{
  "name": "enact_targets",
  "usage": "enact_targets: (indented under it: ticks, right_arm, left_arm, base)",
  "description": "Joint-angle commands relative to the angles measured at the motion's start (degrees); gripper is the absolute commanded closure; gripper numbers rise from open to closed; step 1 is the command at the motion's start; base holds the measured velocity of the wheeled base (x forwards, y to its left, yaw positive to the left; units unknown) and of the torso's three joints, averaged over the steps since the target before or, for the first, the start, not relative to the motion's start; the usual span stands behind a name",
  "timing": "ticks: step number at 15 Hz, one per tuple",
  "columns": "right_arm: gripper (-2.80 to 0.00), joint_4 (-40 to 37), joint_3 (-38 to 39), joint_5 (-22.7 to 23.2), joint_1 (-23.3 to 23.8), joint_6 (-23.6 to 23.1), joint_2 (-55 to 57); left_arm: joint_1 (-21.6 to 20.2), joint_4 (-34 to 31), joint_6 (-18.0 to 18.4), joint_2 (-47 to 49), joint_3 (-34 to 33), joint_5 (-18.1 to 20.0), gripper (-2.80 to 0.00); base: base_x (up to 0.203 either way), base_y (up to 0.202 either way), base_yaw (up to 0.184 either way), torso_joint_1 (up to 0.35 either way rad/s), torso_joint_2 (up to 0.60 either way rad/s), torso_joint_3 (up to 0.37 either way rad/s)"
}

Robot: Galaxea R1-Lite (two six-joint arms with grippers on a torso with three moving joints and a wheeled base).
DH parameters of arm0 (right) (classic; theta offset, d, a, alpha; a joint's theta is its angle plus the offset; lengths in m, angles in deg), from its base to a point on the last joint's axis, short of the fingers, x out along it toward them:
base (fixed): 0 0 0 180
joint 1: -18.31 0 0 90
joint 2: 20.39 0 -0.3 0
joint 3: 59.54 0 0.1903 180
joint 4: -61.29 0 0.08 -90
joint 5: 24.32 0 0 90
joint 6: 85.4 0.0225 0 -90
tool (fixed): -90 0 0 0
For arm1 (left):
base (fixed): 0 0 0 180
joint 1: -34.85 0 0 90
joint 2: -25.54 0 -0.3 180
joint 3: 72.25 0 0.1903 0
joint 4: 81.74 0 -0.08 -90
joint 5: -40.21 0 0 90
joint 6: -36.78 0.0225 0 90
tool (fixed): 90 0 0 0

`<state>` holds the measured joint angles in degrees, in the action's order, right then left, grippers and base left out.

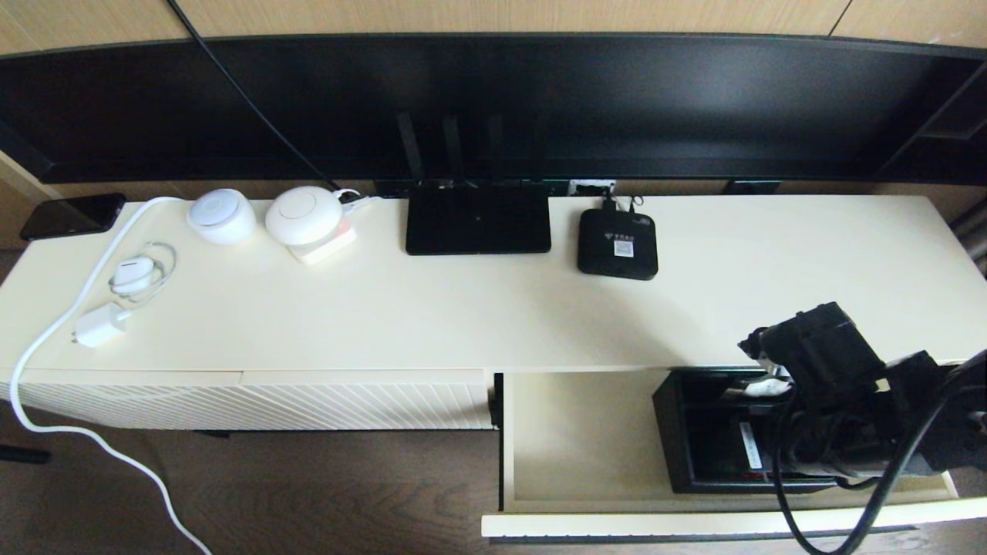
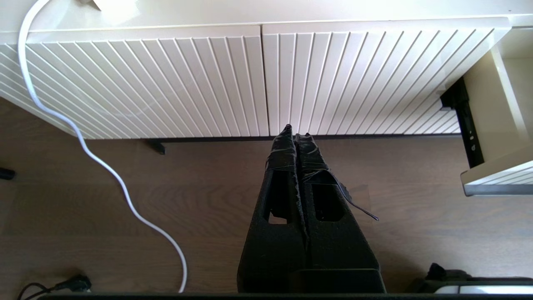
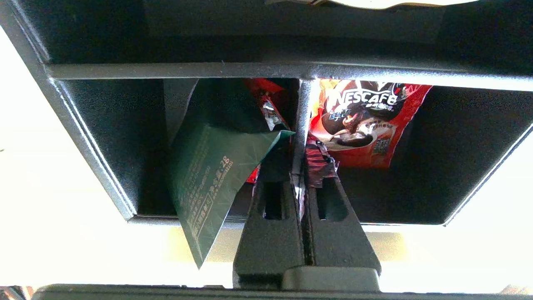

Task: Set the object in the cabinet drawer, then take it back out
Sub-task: Put the storage box in the drawer

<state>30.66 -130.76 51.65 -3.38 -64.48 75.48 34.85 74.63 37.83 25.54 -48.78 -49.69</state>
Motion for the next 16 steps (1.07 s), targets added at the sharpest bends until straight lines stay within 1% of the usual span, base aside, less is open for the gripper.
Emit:
enact_targets:
  ticks: [1, 3, 7, 9, 13, 16]
  right_arm:
    - [0.00, 0.3, 0.0, 0.0, 0.0, 0.0, 2.3]
    - [0.00, 2.0, 0.7, 0.0, 0.2, -0.1, 3.0]
    - [0.00, 2.5, 0.6, 0.0, 0.6, 0.0, 5.8]
    - [0.00, 4.4, 0.7, 0.0, 0.5, 0.1, 7.4]
    - [0.00, 5.0, 0.4, 0.1, 0.7, 0.0, 8.8]
    - [0.00, 7.6, 0.6, -0.2, 1.0, -0.1, 10.0]
  left_arm:
    - [0.0, 0.0, 0.0, 0.1, 0.0, 0.0, 0.00]
    - [0.0, 0.0, 0.0, 0.1, 0.0, 0.0, 0.00]
    - [0.0, 0.0, 0.0, 0.0, 0.0, 0.0, 0.00]
    - [0.0, 0.0, 0.0, 0.1, 0.0, 0.0, 0.00]
    - [0.0, 0.0, 0.0, 0.1, 0.0, 0.0, 0.00]
    - [0.0, 0.0, 0.0, 0.0, 0.0, 0.0, 0.00]
  base:
    - [0.000, 0.000, 0.000, 0.000, 0.00, 0.000]
    - [0.000, 0.000, 0.000, 0.000, 0.00, 0.000]
    - [0.000, 0.000, 0.000, 0.000, 0.00, 0.000]
    - [0.000, 0.000, 0.000, 0.000, 0.00, 0.000]
    - [0.000, 0.000, 0.000, 0.000, 0.00, 0.000]
    - [0.000, 0.000, 0.000, 0.000, 0.00, 0.000]
